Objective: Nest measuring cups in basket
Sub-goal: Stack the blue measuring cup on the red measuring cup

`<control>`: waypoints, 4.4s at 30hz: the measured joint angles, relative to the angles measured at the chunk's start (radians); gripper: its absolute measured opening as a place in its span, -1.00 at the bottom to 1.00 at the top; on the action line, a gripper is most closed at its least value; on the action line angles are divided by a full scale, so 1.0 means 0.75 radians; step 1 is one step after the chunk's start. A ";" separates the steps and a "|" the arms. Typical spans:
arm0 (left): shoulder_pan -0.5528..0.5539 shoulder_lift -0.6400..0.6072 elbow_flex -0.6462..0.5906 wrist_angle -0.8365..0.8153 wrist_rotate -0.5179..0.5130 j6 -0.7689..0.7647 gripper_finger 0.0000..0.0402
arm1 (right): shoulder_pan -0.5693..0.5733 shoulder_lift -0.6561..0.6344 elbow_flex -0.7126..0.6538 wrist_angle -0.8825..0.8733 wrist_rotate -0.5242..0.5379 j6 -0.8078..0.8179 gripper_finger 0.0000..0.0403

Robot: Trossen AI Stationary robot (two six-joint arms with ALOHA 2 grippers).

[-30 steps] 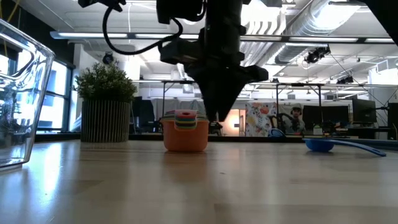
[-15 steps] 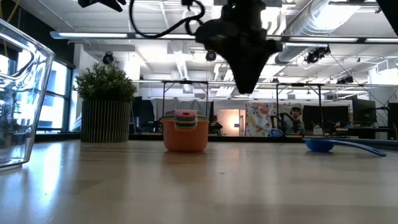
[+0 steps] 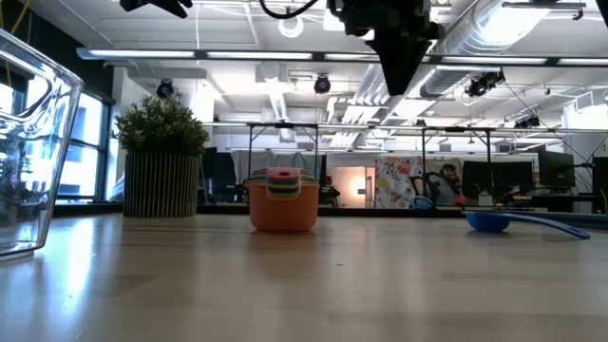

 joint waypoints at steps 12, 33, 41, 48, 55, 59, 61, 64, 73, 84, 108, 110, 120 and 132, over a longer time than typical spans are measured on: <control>0.000 0.000 0.000 0.002 0.000 -0.004 -0.47 | -0.188 -0.427 -0.634 0.269 -0.136 -0.083 -0.60; -0.001 0.005 0.000 0.014 0.000 -0.040 -0.47 | -0.336 -0.885 -1.442 0.769 -0.407 -0.047 -0.41; 0.000 0.013 0.001 0.014 -0.004 -0.042 -0.47 | -0.336 -0.885 -1.587 0.998 -0.386 -0.022 -0.42; 0.000 0.019 0.001 0.014 -0.036 -0.063 -0.47 | -0.345 -0.852 -1.637 1.066 -0.369 -0.015 -0.42; -0.001 0.026 0.001 0.013 -0.039 -0.063 -0.47 | -0.347 -0.785 -1.666 1.118 -0.377 -0.012 -0.42; 0.000 0.027 0.001 0.013 -0.040 -0.062 -0.47 | -0.347 -0.748 -1.667 1.132 -0.377 -0.014 -0.43; 0.000 0.027 0.001 0.013 -0.040 -0.062 -0.47 | -0.347 -0.744 -1.667 1.143 -0.377 0.003 -0.50; -0.001 0.027 0.001 0.013 -0.040 -0.062 -0.47 | -0.347 -0.741 -1.667 1.180 -0.389 0.009 -0.70; -0.001 0.027 0.001 0.012 -0.040 -0.061 -0.47 | -0.346 -0.741 -1.665 1.213 -0.435 0.106 -0.97; 0.000 0.027 0.001 0.012 -0.039 -0.061 -0.47 | -0.220 -0.792 -1.664 1.433 -0.479 0.498 -0.99; 0.000 0.027 0.001 0.012 -0.039 0.013 -0.47 | 0.040 -0.804 -1.206 1.726 0.124 0.752 -1.00; 0.000 0.027 0.001 0.013 -0.040 0.021 -0.47 | 0.040 -0.786 -1.129 1.659 0.145 0.738 -1.00; -0.001 0.027 0.000 0.012 -0.042 0.056 -0.47 | 0.034 -0.592 -0.786 1.360 0.130 0.671 -1.00; -0.001 0.027 0.000 0.012 -0.050 0.068 -0.47 | 0.020 -0.189 -0.436 1.148 -0.055 0.773 -1.00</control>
